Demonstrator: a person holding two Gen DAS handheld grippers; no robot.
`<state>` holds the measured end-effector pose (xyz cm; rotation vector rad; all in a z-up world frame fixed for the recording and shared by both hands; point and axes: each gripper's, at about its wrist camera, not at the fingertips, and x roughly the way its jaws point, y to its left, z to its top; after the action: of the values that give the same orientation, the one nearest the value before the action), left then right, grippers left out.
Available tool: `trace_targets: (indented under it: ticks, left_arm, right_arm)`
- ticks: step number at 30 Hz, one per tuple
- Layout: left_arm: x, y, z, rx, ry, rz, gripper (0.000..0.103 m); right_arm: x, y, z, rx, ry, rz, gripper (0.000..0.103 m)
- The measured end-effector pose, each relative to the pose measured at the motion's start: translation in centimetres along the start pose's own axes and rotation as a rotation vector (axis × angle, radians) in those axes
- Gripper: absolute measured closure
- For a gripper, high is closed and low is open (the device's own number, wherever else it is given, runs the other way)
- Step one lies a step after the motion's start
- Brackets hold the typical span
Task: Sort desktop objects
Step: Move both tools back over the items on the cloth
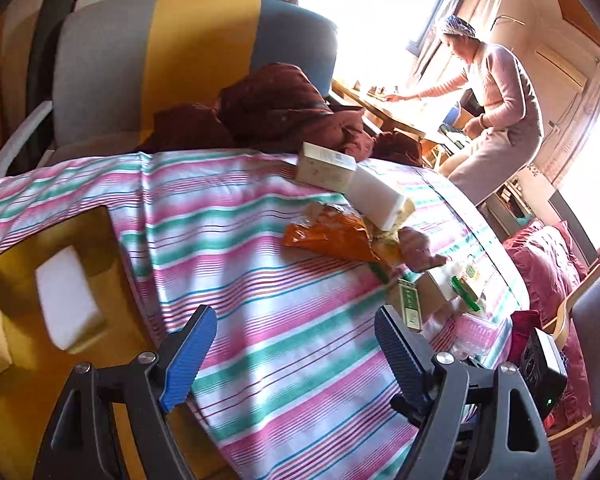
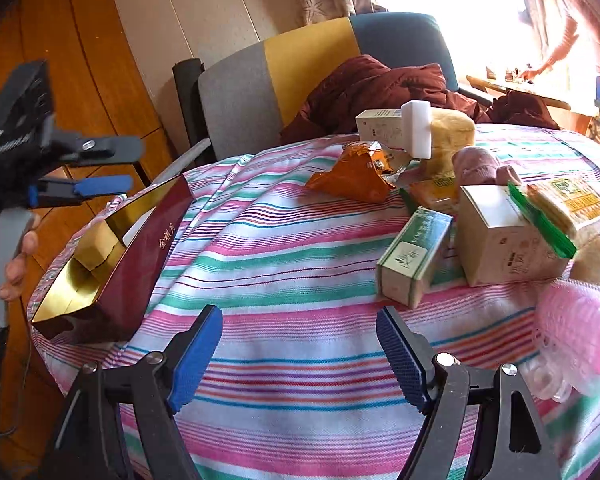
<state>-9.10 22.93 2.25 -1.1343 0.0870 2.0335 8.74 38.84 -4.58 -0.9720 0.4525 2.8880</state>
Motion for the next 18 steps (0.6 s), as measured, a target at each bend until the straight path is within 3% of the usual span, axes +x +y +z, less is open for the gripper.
trace_targets:
  ticks: [9, 18]
  left_arm:
    - [4.9, -6.3, 2.6, 0.069, 0.055, -0.026, 0.02]
    - [8.6, -8.7, 3.4, 0.128, 0.101, -0.013, 0.02]
  right_arm:
    - [0.1, -0.8, -1.4, -0.046, -0.037, -0.031, 0.023]
    - [-0.1, -2.8, -1.7, 0.011, -0.065, -0.012, 0.022]
